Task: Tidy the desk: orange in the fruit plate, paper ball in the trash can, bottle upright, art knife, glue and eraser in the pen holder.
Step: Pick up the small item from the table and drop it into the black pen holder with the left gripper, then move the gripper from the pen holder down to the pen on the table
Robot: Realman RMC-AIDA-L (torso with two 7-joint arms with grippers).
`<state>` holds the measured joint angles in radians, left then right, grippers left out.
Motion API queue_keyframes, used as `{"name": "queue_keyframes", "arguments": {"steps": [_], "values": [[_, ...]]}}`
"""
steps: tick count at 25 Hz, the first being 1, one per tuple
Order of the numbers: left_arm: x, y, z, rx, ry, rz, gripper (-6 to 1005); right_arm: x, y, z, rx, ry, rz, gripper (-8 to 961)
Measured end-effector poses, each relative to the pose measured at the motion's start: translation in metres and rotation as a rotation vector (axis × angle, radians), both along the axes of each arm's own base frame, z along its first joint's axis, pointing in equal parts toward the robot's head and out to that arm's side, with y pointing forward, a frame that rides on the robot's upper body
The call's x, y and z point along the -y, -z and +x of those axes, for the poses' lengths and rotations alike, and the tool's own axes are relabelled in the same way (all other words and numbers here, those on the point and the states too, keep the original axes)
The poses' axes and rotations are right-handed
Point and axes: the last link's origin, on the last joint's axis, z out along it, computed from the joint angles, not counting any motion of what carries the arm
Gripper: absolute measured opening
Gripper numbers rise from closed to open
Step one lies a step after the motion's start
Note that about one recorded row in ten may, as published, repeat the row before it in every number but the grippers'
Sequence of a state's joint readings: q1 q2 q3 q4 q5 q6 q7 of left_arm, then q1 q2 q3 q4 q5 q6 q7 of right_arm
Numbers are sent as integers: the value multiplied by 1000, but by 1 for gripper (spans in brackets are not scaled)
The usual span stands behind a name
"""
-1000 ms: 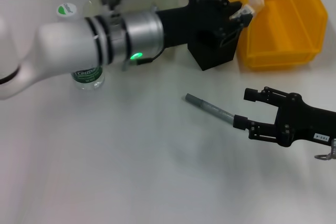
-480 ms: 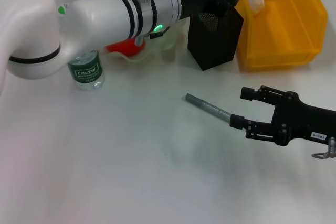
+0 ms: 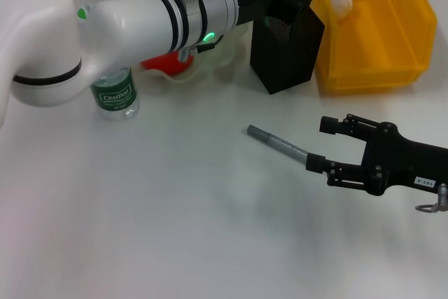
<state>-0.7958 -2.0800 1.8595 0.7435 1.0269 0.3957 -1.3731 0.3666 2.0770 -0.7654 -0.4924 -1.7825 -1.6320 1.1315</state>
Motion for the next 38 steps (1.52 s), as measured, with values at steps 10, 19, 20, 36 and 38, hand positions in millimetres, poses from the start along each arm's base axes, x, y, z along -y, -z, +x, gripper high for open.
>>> {"name": "queue_keyframes", "arguments": {"steps": [10, 19, 20, 36, 38], "values": [[0, 0, -1, 0, -4, 1, 283, 0, 0, 0, 0, -1, 0, 810], [3, -1, -2, 18, -7, -10, 736, 1, 0, 1, -1, 5, -1, 810], [4, -1, -2, 25, -6, -17, 742, 1, 0, 1, -2, 6, -2, 810], [114, -104, -85, 555, 256, -315, 756, -16, -34, -3, -64, 82, 37, 810], [126, -115, -114, 560, 237, -315, 756, -23, -48, -10, -89, 93, 19, 810]]}}
